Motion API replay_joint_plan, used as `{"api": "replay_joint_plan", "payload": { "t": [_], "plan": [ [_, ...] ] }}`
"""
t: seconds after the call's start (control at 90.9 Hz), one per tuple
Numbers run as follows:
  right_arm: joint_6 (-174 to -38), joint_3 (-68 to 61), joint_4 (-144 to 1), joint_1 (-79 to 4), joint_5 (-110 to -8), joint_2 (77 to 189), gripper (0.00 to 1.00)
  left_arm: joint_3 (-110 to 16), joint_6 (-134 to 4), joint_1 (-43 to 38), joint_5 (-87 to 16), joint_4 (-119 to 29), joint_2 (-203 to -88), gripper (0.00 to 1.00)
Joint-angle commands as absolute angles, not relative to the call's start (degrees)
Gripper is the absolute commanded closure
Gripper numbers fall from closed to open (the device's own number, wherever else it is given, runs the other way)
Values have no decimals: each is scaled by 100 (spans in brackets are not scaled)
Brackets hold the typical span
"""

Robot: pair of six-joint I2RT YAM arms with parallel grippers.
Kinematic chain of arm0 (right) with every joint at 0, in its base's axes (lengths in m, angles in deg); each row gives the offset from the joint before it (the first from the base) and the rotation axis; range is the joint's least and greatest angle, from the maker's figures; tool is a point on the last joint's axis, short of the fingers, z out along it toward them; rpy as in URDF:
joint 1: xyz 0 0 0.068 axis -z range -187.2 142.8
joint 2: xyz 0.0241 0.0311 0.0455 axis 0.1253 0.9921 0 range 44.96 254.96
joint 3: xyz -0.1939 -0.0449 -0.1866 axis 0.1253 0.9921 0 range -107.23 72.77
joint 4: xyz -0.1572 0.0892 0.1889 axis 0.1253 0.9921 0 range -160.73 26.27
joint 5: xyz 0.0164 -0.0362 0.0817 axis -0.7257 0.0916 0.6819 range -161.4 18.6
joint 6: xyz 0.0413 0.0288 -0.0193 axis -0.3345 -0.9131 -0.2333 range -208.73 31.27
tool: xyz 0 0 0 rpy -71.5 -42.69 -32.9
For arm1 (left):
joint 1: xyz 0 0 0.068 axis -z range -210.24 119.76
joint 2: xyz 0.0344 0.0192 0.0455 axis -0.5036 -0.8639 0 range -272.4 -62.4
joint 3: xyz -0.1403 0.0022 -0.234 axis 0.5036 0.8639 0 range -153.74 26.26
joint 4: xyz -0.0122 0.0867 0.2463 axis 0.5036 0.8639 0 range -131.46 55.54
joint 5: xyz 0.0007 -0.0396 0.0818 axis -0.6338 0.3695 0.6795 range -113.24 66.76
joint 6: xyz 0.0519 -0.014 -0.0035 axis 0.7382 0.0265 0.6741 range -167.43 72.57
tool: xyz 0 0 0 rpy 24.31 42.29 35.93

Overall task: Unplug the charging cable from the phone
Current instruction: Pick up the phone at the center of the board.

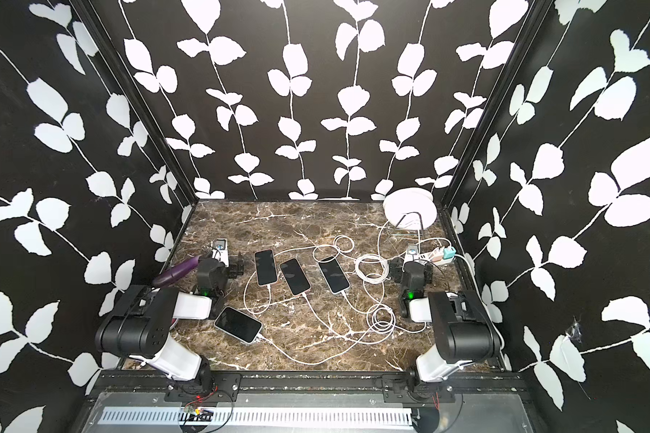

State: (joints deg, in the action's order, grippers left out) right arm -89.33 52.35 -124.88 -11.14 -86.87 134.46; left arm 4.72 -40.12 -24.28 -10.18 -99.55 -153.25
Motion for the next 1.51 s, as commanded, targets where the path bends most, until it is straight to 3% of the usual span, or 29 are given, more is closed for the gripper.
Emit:
{"api": "replay_joint_plan", "payload": {
  "t": [0.0, 0.429, 0.517, 0.561, 0.627, 0.682, 0.759, 0.792, 0.858, 0.979, 1.089, 1.254, 1.496],
  "plan": [
    [-8839, 5161, -12573, -1097, -8459, 13387, 0, 501, -4005, -2453, -1002, -9943, -15301, 2],
    [-9015, 5042, -12272, -1047, -8804, 13279, 0, 385, -4162, -2550, -833, -9444, -14881, 2],
    [-9065, 4164, -9970, -1215, -9499, 12104, 0, -425, -4429, -2514, -229, -7162, -13867, 2],
    [-9361, 3607, -8909, -1343, -9727, 11538, 0, -795, -4639, -2522, 245, -6818, -13465, 2],
    [-10080, 2778, -7577, -1399, -9212, 10875, 0, -1318, -4984, -2515, 531, -6116, -12998, 1],
    [-10438, 2674, -7439, -1405, -8521, 10475, 0, -1964, -5581, -2518, 475, -4878, -12770, 2],
    [-12196, 3118, -7589, -1334, -8896, 10074, 0, -2674, -6244, -2457, -263, -3518, -12629, 2],
    [-12651, 3193, -7537, -1212, -8607, 10010, 1, -2728, -6429, -2364, -683, -3263, -12539, 5],
    [-12722, 2413, -6213, -1375, -8238, 10383, 11, -2660, -6593, -1736, -960, -2852, -12368, 12],
    [-13004, 1104, -3532, -2867, -10011, 11263, 8, -2347, -6965, -170, -433, -2133, -12098, 17],
    [-13199, 1282, -3305, -3980, -11115, 11256, 7, -2113, -7469, 868, -243, -1661, -12144, 23],
    [-13169, 1351, -3363, -4378, -9559, 11493, 12, -1727, -8196, 1392, -248, -1258, -11692, 26],
    [-12449, 541, -3127, -4839, -8159, 13284, 3, -1452, -8104, 1392, -376, -1132, -11280, 30]
  ]
}}
